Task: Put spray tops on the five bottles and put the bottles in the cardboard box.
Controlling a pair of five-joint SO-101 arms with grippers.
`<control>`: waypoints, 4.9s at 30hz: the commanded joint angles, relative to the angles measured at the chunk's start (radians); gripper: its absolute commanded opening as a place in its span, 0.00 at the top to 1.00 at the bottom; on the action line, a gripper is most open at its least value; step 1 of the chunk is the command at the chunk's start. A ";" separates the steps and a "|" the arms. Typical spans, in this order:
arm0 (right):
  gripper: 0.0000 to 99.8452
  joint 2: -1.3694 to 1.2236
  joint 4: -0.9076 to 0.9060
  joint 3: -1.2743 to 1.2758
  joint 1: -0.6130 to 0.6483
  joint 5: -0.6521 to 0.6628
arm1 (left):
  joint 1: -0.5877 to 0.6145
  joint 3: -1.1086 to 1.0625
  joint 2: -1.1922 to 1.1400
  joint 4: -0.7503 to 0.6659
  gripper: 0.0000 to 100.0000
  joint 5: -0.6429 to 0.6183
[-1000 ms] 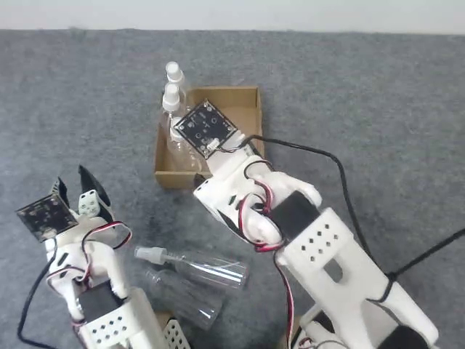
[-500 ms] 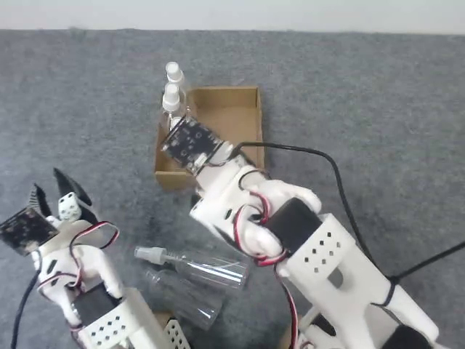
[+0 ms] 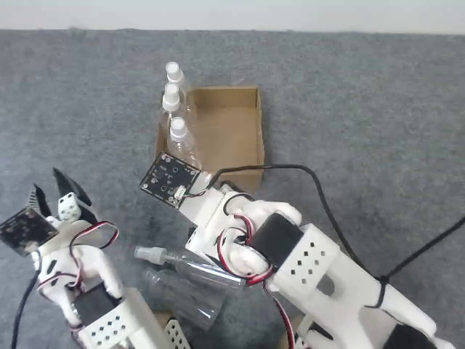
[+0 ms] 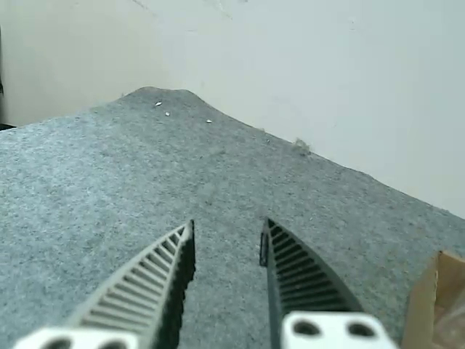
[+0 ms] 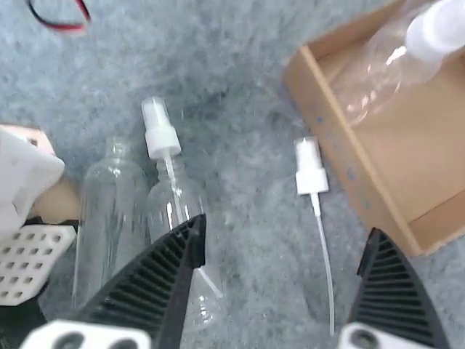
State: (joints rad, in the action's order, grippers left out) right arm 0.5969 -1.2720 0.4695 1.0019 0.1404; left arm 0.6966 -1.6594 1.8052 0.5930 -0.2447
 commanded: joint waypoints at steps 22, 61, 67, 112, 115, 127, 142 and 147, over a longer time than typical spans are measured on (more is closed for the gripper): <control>0.71 0.036 0.427 0.358 0.156 0.025 | 0.005 0.007 0.017 -0.034 0.86 -0.011; 0.71 -0.444 0.189 0.031 -0.091 0.419 | 0.005 0.007 0.017 -0.034 0.86 -0.009; 0.73 -0.443 0.163 0.018 -0.097 0.420 | 0.005 0.007 0.017 -0.034 0.86 -0.009; 0.68 -0.251 0.145 0.069 -0.074 0.316 | 0.000 0.005 0.017 -0.034 0.86 -0.009; 0.68 -0.318 0.148 0.034 -0.056 0.288 | 0.000 0.005 0.017 -0.034 0.86 -0.009; 0.68 -0.518 0.090 -0.086 -0.004 0.276 | -0.002 0.005 0.017 -0.034 0.86 -0.009; 0.69 -0.762 -0.062 -0.310 0.007 0.227 | -0.002 0.005 0.017 -0.034 0.86 -0.009; 0.69 -0.811 -0.082 -0.354 0.007 0.187 | -0.002 0.005 0.017 -0.034 0.86 -0.009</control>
State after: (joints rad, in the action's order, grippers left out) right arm -0.2240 -1.3349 0.1857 0.9943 0.3598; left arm 0.6951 -1.6594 1.8052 0.5930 -0.2478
